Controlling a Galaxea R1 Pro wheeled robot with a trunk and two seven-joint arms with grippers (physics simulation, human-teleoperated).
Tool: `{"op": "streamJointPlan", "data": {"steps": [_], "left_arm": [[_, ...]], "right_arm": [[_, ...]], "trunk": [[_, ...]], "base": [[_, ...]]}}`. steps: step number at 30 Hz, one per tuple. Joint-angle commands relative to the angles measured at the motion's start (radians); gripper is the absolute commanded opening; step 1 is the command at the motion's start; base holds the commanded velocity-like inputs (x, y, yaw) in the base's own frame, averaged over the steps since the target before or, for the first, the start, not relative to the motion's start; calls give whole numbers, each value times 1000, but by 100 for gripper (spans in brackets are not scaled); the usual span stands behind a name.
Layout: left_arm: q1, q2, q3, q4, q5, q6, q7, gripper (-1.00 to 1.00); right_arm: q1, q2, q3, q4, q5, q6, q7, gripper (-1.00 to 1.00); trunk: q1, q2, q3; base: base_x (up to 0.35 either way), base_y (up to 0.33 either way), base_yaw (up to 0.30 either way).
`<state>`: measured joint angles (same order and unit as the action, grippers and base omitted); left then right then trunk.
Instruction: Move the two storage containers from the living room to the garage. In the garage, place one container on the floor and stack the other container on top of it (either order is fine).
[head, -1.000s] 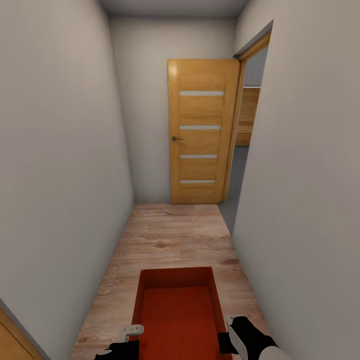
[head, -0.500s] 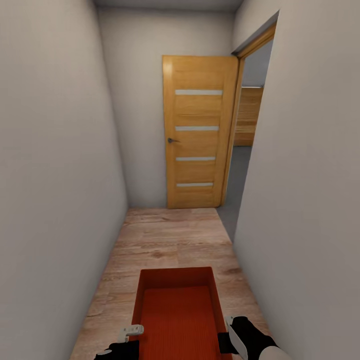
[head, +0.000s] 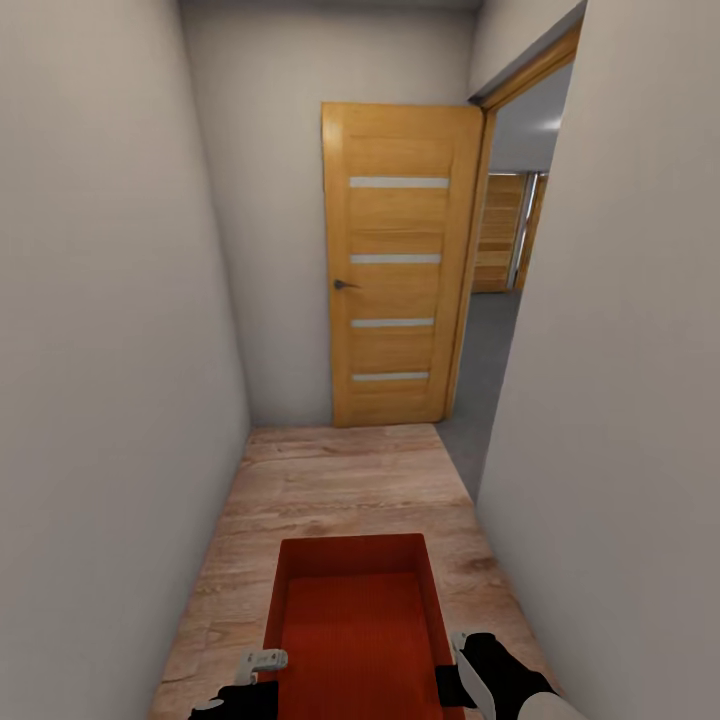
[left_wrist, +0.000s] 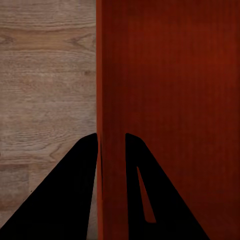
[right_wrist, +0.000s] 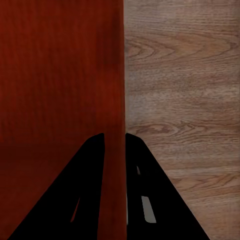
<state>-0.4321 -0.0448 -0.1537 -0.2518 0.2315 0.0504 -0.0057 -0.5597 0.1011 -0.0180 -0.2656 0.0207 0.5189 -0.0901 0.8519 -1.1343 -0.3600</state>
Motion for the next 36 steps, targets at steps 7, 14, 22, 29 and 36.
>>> {"op": "streamJointPlan", "data": {"steps": [7,14,22,29,36], "left_arm": [[-1,2,-23,-6,15,-36,4,-100],[-1,2,-23,-6,15,-36,4,-100],[-1,2,-23,-6,15,-36,4,-100],[-1,2,-23,-6,15,-36,4,-100],[-1,2,-23,-6,15,-36,4,-100]], "right_arm": [[0,-35,17,2,-24,27,-3,-100],[0,-35,16,2,-24,27,-3,-100],[0,-35,17,2,-24,27,-3,-100],[0,-35,18,2,-24,27,-3,-100],[0,-35,18,2,-24,27,-3,-100]], "trunk": [[1,-1,-1],[1,-1,-1],[1,-1,-1],[1,-1,-1],[1,-1,-1]], "base": [[334,148,-61],[330,153,-44],[315,173,-84],[311,178,-68],[311,178,-108]]}}
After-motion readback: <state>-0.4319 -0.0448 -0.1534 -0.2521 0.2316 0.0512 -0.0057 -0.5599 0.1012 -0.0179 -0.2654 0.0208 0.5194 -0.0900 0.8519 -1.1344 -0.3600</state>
